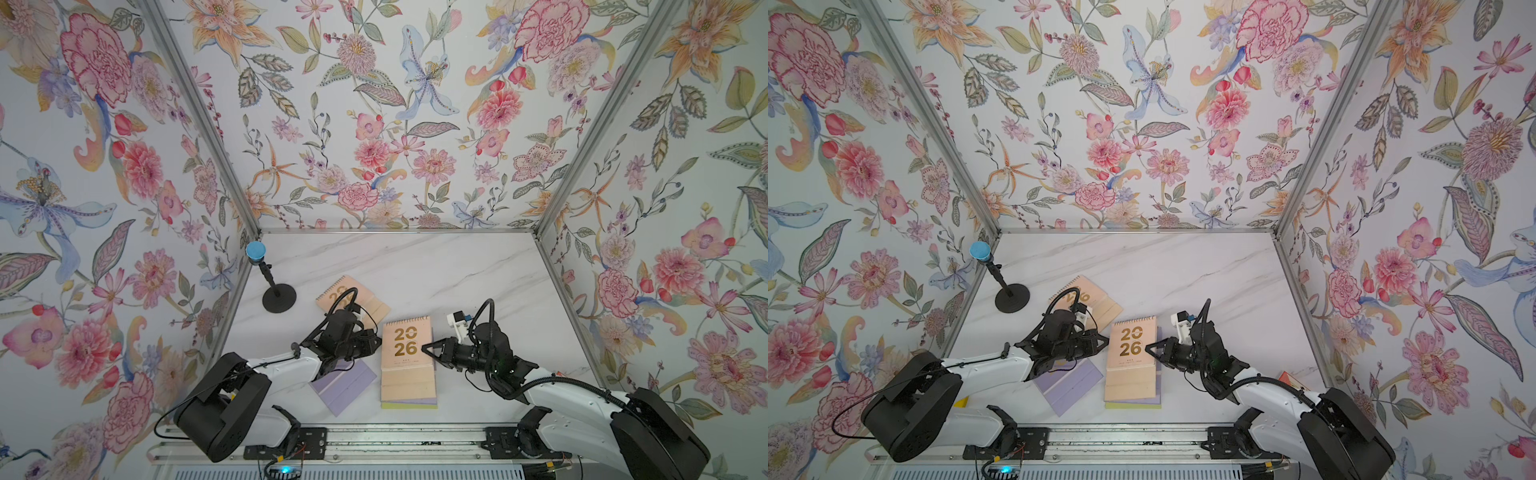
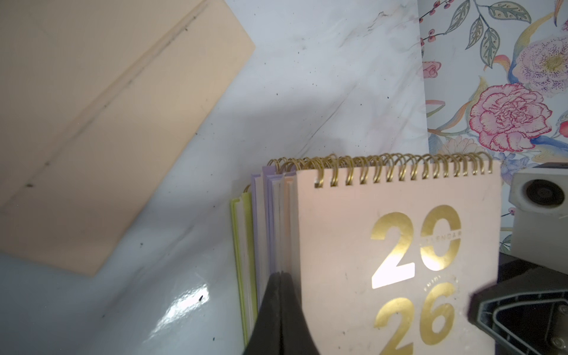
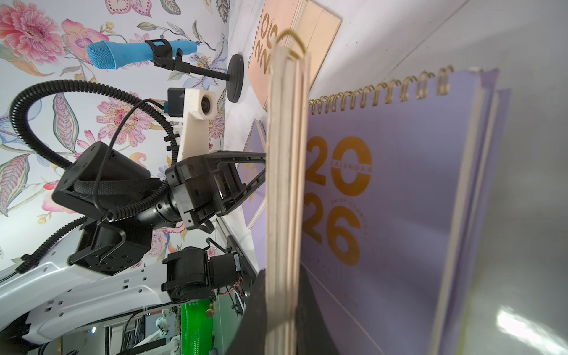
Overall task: Stack the calendars
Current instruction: Place the calendar at the calendar.
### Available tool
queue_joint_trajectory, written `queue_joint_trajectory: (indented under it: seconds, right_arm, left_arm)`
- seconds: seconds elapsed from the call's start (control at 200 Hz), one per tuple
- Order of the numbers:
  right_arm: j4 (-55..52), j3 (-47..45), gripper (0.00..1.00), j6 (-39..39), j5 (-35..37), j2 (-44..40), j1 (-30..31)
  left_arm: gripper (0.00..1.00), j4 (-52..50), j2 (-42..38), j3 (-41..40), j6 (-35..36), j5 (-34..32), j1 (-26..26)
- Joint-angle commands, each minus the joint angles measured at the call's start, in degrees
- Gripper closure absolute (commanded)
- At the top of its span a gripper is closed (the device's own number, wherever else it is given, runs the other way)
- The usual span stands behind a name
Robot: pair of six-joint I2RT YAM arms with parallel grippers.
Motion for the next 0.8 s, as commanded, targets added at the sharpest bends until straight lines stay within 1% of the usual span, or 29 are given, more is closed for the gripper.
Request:
queue_joint_trajectory:
  seconds: [0.0,0.145,0.205,0.375,0.385,0.41,0.796]
  right_arm:
    - [3.8,-0.8,0.85,0.8,0.0,0.2,-0.3]
    - [1.8,-1.0,0.77,0.4,0.9,-0.4,-0.6]
    - [1.1,-1.1,0.75,0.2,1.1,-0.8,-0.8]
    - [0.1,-1.7,0.74,-0.1,1.0,-1.4,-1.1]
    - [0.1,-1.7,0.74,-0.2,0.9,-1.5,-2.4]
    - [0.0,-1.9,0.73,-0.2,0.9,-1.5,-3.1]
    - [2.1,-1.9,0.74,-1.0,-2.0,1.8,-6.5]
  left_arm:
    - [1.00,1.0,0.6,-0.8,-0.8,0.7,-0.5]
    - [1.00,1.3,0.7,-0.8,-1.0,0.8,-0.5]
    - [1.00,1.5,0.8,-0.7,-1.0,0.8,-0.6]
    - [1.00,1.6,1.0,-0.9,-1.0,0.7,-0.6]
    - [1.00,1.6,1.0,-1.0,-1.1,0.7,-0.6]
    - [1.00,1.8,1.1,-1.0,-1.1,0.7,-0.7]
    - [1.00,1.8,1.2,-1.1,-1.3,0.6,-0.7]
